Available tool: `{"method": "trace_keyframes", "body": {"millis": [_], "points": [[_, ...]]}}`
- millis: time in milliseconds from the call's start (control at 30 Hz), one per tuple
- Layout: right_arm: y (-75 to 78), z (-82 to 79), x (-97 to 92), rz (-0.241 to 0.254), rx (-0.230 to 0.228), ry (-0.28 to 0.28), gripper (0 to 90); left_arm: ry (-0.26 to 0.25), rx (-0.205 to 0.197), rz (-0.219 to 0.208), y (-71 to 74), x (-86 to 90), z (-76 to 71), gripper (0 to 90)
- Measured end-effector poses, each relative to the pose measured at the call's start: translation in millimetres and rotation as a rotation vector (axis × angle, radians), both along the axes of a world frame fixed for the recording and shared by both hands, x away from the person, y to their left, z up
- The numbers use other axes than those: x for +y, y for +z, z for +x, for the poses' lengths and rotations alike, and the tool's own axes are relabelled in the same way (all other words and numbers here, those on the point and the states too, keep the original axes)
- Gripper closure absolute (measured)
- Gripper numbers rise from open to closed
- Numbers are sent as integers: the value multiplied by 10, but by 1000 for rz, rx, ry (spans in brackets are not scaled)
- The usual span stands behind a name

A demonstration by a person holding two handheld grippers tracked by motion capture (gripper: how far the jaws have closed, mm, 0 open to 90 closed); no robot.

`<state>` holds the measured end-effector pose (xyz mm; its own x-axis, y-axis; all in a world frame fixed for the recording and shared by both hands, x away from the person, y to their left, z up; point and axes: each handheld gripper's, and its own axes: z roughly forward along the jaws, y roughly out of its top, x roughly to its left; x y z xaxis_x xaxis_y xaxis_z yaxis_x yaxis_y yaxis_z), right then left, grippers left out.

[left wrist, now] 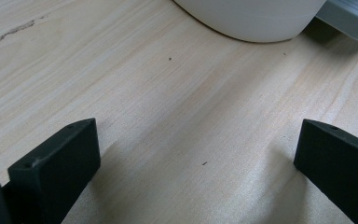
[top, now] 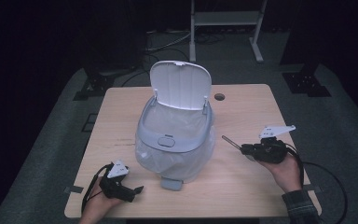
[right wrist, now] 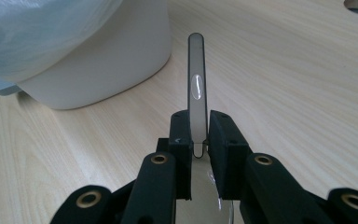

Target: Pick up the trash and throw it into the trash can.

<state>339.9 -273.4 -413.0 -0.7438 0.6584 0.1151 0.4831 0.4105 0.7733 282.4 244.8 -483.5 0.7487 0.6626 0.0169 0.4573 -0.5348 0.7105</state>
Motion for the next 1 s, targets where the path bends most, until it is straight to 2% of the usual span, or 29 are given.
{"method": "trace_keyframes", "body": {"millis": [67,167,500,1000], "points": [[34,-10,-21,22,0,2,791,0,0,0,0,0,0,0],[73,-20,-32,21,-9,5,791,0,0,0,0,0,0,0],[210,-63,-62,70,-29,25,791,0,0,0,0,0,0,0],[462,-115,-54,107,-71,59,791,0,0,0,0,0,0,0]]}}
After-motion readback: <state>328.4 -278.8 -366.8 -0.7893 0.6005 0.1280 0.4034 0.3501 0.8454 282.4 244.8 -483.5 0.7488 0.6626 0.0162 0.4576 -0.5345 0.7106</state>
